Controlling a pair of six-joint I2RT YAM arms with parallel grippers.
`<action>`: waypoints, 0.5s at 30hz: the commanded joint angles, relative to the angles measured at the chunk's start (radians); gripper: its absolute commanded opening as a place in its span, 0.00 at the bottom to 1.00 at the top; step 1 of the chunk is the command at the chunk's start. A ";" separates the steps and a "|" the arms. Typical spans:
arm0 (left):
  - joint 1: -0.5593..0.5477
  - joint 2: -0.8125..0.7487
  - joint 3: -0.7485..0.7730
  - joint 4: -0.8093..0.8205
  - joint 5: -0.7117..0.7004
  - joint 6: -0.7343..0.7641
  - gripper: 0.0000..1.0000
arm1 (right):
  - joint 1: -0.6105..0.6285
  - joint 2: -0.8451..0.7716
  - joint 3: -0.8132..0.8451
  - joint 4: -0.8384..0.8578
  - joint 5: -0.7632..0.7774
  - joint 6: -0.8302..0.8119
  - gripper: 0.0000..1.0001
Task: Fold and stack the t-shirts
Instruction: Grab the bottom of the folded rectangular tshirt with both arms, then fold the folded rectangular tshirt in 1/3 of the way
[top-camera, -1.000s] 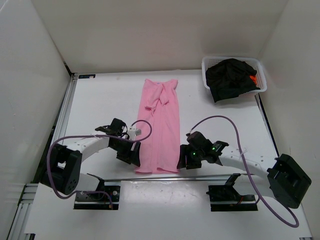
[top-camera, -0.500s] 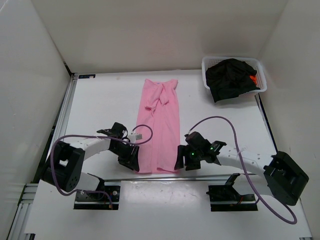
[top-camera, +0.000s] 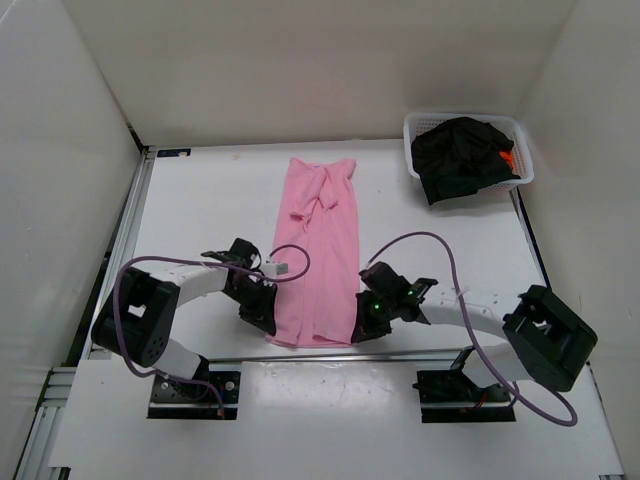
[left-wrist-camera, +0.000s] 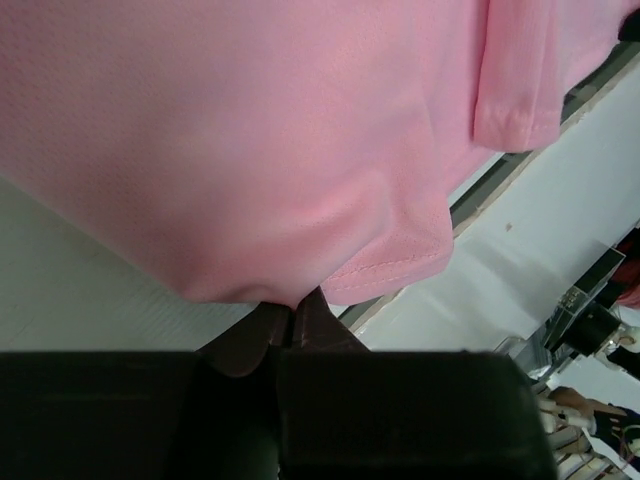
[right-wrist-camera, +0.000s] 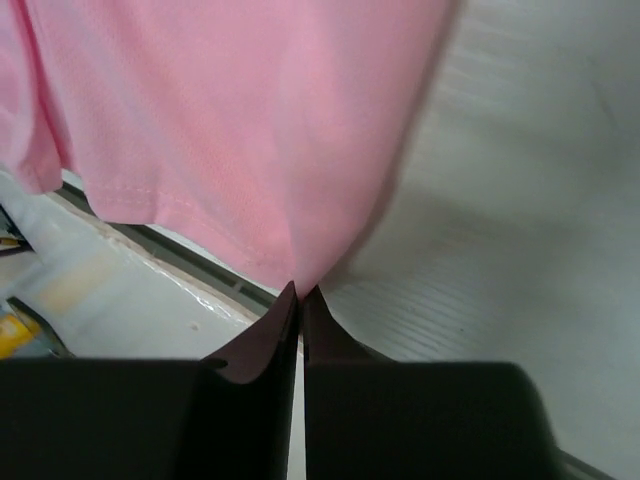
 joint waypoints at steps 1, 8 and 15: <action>-0.007 -0.029 0.032 0.022 -0.002 0.018 0.10 | 0.004 0.013 0.075 0.014 -0.028 -0.015 0.00; 0.028 -0.060 0.213 -0.050 -0.002 0.018 0.10 | -0.021 -0.039 0.251 -0.134 0.067 -0.088 0.00; 0.119 0.047 0.503 -0.159 -0.100 0.018 0.10 | -0.171 0.133 0.501 -0.247 0.079 -0.237 0.00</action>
